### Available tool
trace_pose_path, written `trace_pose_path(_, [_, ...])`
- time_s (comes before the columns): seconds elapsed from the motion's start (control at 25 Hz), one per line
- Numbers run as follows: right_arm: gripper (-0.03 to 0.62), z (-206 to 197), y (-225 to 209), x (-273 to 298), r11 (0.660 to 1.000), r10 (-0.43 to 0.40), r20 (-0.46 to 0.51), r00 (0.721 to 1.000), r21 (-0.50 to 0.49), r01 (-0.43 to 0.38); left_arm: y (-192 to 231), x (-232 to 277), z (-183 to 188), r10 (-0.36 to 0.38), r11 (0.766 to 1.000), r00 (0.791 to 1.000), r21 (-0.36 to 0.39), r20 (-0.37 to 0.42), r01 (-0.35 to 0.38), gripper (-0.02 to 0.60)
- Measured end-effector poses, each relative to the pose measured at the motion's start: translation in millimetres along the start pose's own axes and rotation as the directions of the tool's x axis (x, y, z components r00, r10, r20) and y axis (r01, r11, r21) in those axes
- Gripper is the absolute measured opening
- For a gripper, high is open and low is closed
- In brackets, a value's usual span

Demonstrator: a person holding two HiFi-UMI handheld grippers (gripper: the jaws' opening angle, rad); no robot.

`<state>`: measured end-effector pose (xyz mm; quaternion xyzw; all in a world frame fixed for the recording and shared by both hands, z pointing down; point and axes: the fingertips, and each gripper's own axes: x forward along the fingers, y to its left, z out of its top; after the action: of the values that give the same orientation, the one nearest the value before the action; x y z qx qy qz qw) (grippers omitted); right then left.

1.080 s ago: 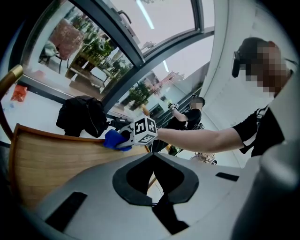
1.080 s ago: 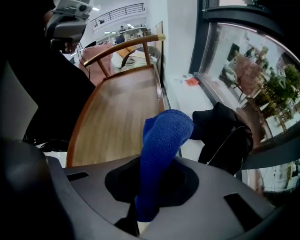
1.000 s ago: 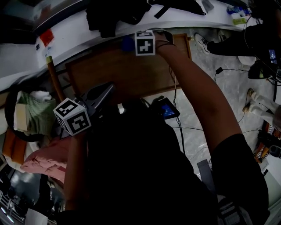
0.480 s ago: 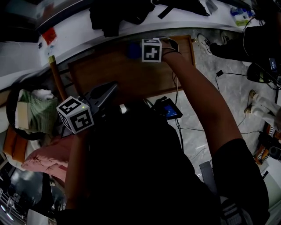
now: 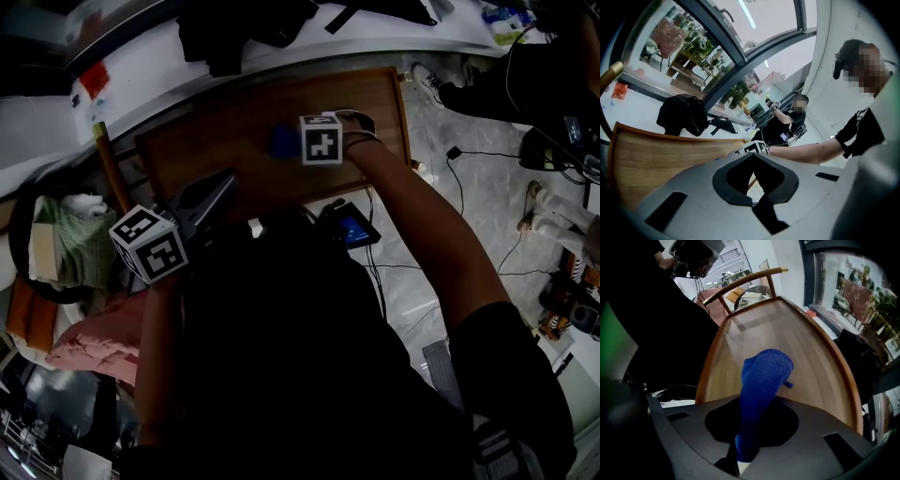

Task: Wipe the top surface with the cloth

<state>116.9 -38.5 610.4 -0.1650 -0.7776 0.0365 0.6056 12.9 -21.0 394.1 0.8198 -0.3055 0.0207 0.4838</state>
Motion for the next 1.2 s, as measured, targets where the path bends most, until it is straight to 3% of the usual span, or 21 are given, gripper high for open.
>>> trace_pose_path(0.16, [0.061, -2.5, 17.4, 5.9, 1.000, 0.020, 0.002, 1.000, 0.001, -0.020, -0.3, 2.9, -2.2, -0.005, 1.000, 1.000, -0.003, -0.008, 0.005, 0.011])
trace_pose_path(0.52, [0.061, -9.4, 73.2, 20.8, 0.985, 0.172, -0.016, 0.985, -0.001, -0.172, -1.5, 5.1, -5.2, -0.015, 1.000, 1.000, -0.005, -0.015, 0.015, 0.011])
trace_pose_path(0.64, [0.061, -16.6, 92.1, 22.6, 0.971, 0.241, -0.047, 0.970, 0.019, -0.240, -2.4, 6.0, -7.0, -0.014, 1.000, 1.000, -0.007, -0.020, 0.013, 0.010])
trace_pose_path(0.8, [0.060, -12.1, 124.3, 23.6, 0.927, 0.375, -0.023, 0.927, 0.041, -0.374, -3.6, 8.1, -8.4, -0.020, 1.000, 0.999, -0.007, -0.029, 0.020, 0.011])
trace_pose_path(1.08, [0.060, -4.6, 119.7, 15.3, 0.909, 0.411, 0.030, 0.911, 0.054, -0.412, -6.9, 8.6, -10.2, -0.022, 1.000, 0.999, -0.001, -0.038, 0.022, 0.010])
trace_pose_path(1.2, [0.061, -11.5, 79.3, -2.0, 0.945, 0.312, 0.046, 0.949, 0.086, -0.315, -8.7, 9.0, -8.6, -0.027, 1.000, 0.999, 0.004, -0.034, 0.027, 0.011])
